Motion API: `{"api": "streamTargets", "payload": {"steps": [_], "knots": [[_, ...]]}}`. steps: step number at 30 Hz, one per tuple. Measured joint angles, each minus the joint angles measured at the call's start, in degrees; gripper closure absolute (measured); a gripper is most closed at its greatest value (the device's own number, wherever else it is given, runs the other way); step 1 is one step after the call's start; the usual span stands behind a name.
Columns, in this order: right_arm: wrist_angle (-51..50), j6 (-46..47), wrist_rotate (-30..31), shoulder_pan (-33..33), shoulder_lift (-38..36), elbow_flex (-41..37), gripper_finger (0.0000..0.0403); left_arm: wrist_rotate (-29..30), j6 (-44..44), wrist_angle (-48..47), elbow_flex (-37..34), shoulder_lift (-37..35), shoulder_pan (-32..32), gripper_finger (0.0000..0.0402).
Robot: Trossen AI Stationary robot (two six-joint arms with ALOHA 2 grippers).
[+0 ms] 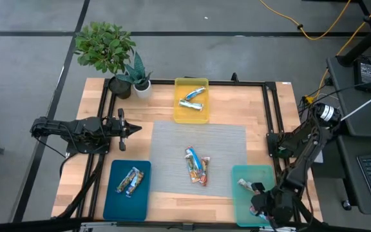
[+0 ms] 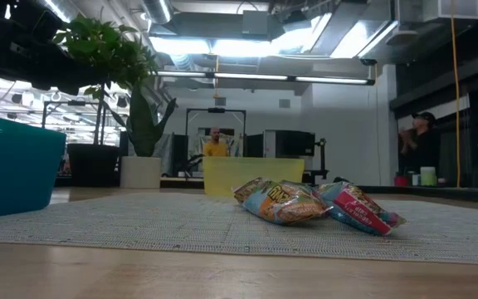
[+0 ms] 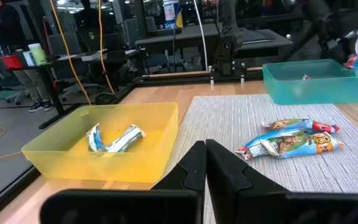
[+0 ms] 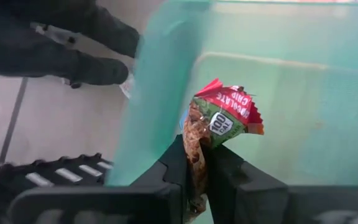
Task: Pick and place Granola Bars by type
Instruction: Put the right red granola bar into the light blue bin
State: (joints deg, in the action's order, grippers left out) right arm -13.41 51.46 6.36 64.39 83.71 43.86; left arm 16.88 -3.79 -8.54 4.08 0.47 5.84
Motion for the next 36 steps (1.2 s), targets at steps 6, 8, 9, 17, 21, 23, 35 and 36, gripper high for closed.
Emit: {"api": "streamTargets", "payload": {"steps": [6,8,9,17,21,23,35,36], "knots": [[6.6,-2.3,0.1,-1.7,0.0,-4.6,0.0368,0.0,0.0,0.0,0.0,0.0,0.0,0.0395],[8.4,-3.2,0.0,-2.3,0.0,-5.8,0.0367,0.0,0.0,0.0,0.0,0.0,0.0,0.0393],[9.6,-3.8,0.0,-2.6,0.0,-6.3,0.0365,0.0,0.0,0.0,0.0,0.0,0.0,0.0393],[20.7,-9.5,-1.3,-3.2,0.0,-10.4,0.0363,0.0,0.0,0.0,0.0,0.0,0.0,0.0397],[26.6,-10.1,-3.1,-3.2,0.0,-12.2,0.0371,0.0,0.0,0.0,0.0,0.0,0.0,0.0394],[28.4,-10.2,-3.2,-3.2,0.0,-12.7,0.0370,0.0,0.0,0.0,0.0,0.0,0.0,0.0393],[29.7,-13.0,-3.1,-3.2,0.0,-13.1,0.0360,0.0,0.0,0.0,0.0,0.0,0.0,0.0394],[29.6,-13.0,-3.0,-3.2,0.0,-13.1,0.0360,0.0,0.0,0.0,0.0,0.0,0.0,0.0393]]}}
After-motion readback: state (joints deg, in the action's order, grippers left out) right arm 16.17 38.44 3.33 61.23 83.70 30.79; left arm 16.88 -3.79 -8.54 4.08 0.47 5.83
